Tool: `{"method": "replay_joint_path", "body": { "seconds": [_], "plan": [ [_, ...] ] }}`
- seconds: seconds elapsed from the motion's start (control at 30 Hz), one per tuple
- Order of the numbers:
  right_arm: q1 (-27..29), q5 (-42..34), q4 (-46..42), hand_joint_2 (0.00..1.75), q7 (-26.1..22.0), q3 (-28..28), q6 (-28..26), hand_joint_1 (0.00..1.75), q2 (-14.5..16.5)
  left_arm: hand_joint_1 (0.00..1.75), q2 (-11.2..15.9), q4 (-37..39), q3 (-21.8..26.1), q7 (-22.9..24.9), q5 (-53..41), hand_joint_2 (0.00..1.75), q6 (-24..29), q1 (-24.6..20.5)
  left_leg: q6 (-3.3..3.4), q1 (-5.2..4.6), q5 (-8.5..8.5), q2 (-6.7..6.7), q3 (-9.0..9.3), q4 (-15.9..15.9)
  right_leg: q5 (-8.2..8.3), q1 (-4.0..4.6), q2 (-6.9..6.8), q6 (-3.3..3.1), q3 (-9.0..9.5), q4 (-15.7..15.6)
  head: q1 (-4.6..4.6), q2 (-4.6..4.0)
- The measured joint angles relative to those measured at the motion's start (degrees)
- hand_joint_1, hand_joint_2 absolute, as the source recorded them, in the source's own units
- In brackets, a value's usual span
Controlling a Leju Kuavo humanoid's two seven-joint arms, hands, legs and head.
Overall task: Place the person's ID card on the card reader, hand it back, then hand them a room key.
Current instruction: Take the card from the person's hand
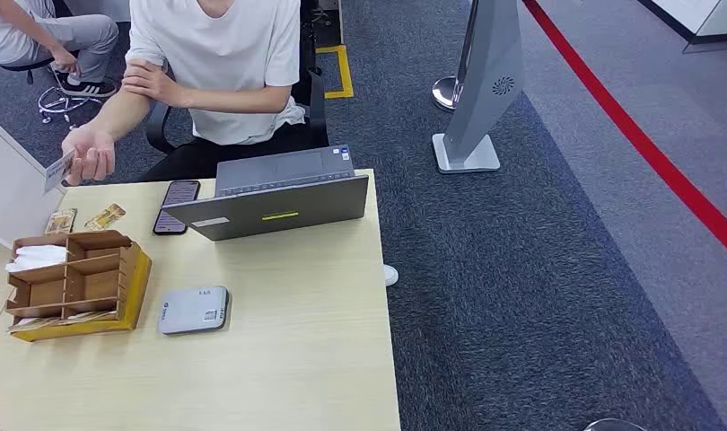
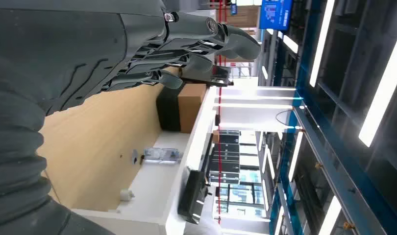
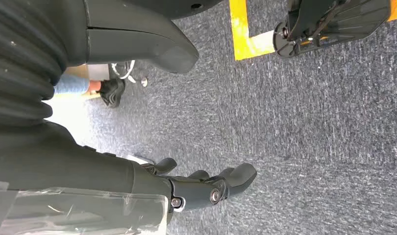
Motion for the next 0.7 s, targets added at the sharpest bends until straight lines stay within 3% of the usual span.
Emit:
{"method": "replay_joint_path", "body": {
  "seconds": [0.3, 0.7],
  "plan": [
    [-0.4, 1.0, 0.0, 1.75, 0.6, 0.2, 0.2, 0.0, 0.0, 0.0, 2.5, 4.5, -3.9, 5.0, -13.3, 1.75, 1.6, -8.2, 0.04, 0.0, 0.03, 0.04, -0.01, 0.0, 0.03, 0.0, 0.04, 0.02, 0.0, 0.0, 0.01, 0.0],
    [-0.9, 2.0, 0.2, 1.75, 1.4, 1.3, 1.0, 0.0, 0.0, 0.0, 6.8, 18.1, -9.0, 12.8, -30.2, 1.75, 3.0, -19.9, 0.05, 0.0, 0.04, 0.12, -0.04, 0.1, 0.08, 0.0, 0.14, 0.07, -0.03, 0.0, 0.01, 0.0]
  ]
}}
